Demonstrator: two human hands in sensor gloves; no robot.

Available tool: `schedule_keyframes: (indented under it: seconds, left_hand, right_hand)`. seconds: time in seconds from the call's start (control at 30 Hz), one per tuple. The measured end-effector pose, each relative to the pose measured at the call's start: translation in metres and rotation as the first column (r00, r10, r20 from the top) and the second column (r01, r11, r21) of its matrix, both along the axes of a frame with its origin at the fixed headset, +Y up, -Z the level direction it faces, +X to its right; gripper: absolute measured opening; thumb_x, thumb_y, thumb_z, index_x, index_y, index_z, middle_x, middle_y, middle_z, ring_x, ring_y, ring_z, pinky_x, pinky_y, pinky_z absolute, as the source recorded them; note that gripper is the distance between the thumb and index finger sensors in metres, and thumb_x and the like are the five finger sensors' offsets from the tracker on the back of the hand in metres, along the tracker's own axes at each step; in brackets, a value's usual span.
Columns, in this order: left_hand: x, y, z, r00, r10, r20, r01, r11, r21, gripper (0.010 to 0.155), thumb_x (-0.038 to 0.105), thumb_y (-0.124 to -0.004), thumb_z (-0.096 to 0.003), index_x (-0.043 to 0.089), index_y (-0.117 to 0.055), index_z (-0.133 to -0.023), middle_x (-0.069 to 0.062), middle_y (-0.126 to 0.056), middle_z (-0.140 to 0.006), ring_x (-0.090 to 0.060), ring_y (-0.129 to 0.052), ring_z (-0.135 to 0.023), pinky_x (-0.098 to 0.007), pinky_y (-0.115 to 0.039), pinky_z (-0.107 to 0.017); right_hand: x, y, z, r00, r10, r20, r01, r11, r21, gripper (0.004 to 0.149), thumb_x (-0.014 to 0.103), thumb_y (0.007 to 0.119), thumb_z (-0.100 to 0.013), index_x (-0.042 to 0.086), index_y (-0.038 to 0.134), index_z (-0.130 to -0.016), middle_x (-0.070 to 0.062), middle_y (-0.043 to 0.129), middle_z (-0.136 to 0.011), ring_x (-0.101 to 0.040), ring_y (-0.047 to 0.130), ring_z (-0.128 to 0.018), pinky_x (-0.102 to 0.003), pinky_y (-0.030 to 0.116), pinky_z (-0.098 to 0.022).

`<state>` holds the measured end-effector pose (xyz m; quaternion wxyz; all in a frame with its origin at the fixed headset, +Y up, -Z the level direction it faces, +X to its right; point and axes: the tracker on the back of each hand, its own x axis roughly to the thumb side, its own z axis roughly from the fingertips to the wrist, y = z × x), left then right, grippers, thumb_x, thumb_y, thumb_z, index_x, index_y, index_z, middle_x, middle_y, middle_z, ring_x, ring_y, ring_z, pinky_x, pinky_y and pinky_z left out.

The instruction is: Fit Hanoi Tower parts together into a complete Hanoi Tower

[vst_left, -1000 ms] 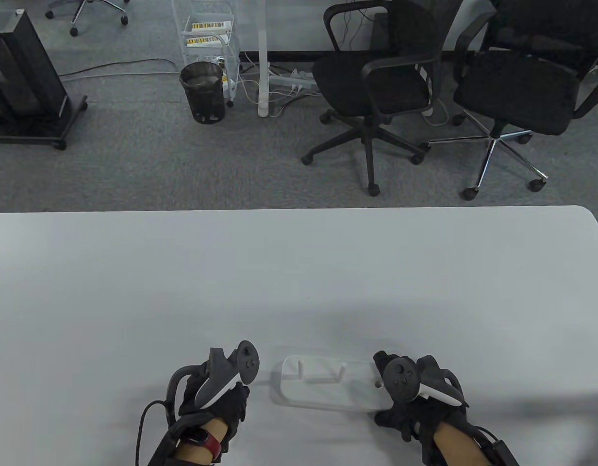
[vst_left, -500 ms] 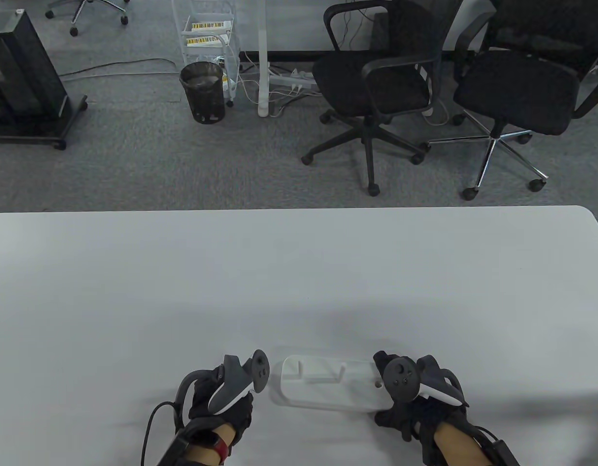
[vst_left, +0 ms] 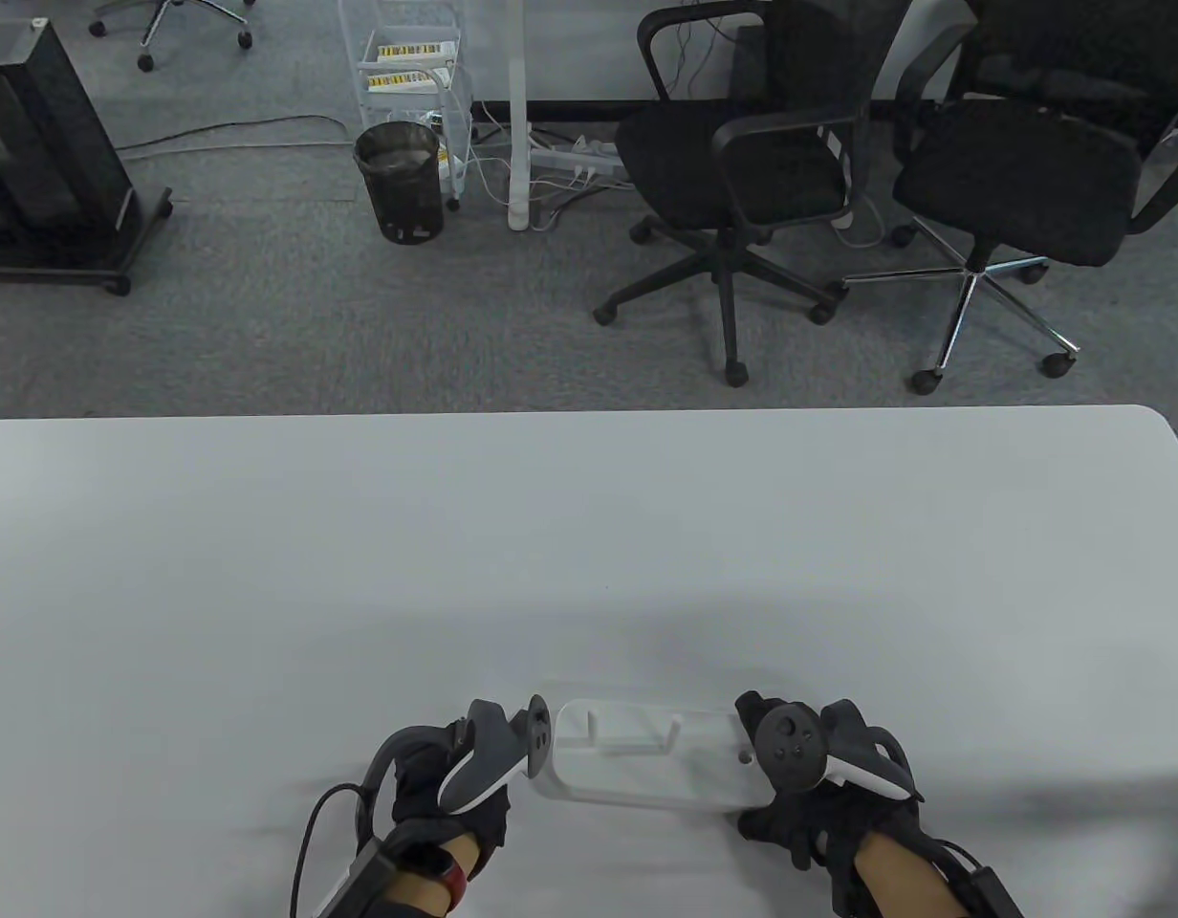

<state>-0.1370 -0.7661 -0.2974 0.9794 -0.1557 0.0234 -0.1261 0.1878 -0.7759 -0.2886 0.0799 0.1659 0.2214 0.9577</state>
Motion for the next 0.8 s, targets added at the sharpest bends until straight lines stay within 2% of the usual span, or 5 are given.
schedule_keyframes:
  seconds: [0.17, 0.3, 0.5, 0.8]
  left_hand:
    - [-0.009, 0.003, -0.001, 0.996, 0.085, -0.025, -0.086, 0.996, -0.012, 0.06, 0.036, -0.09, -0.0391, 0.01, -0.08, -0.092, -0.012, -0.1, -0.071, -0.032, -0.101, -0.049, -0.049, -0.082, -0.047]
    - [-0.016, 0.01, -0.004, 0.985, 0.169, -0.025, -0.169, 0.986, -0.002, 0.051, 0.035, -0.091, -0.039, 0.014, -0.089, -0.085, -0.012, -0.101, -0.07, -0.033, -0.102, -0.049, -0.049, -0.082, -0.047]
    - [-0.021, 0.039, -0.009, 0.968, 0.251, -0.014, -0.249, 0.966, 0.065, 0.048, 0.036, -0.093, -0.038, 0.016, -0.092, -0.081, -0.011, -0.103, -0.069, -0.033, -0.104, -0.048, -0.049, -0.083, -0.046]
    - [-0.002, 0.094, -0.01, 0.891, 0.431, 0.145, -0.453, 0.87, 0.194, 0.045, 0.034, -0.095, -0.0381, 0.017, -0.094, -0.08, -0.011, -0.105, -0.069, -0.033, -0.104, -0.05, -0.05, -0.083, -0.048]
  right_hand:
    - [0.0, 0.0, 0.0, 1.0, -0.001, 0.0, 0.001, 1.0, 0.0, 0.111, 0.048, 0.085, -0.033, 0.018, -0.002, -0.096, -0.022, 0.013, -0.107, -0.049, 0.021, -0.098, -0.066, 0.028, -0.07]
    - [0.001, 0.0, 0.0, 1.0, -0.003, 0.001, 0.003, 1.0, 0.0, 0.111, 0.048, 0.085, -0.033, 0.018, -0.002, -0.096, -0.022, 0.013, -0.107, -0.049, 0.021, -0.098, -0.066, 0.027, -0.07]
    - [0.001, 0.0, 0.0, 1.0, -0.005, 0.001, 0.005, 1.0, 0.0, 0.111, 0.048, 0.085, -0.033, 0.018, -0.002, -0.096, -0.022, 0.013, -0.107, -0.049, 0.021, -0.098, -0.066, 0.027, -0.07]
    - [0.001, -0.001, 0.0, 1.0, -0.009, 0.002, 0.009, 1.0, 0.001, 0.111, 0.048, 0.085, -0.033, 0.017, -0.002, -0.095, -0.022, 0.013, -0.107, -0.049, 0.021, -0.098, -0.066, 0.027, -0.07]
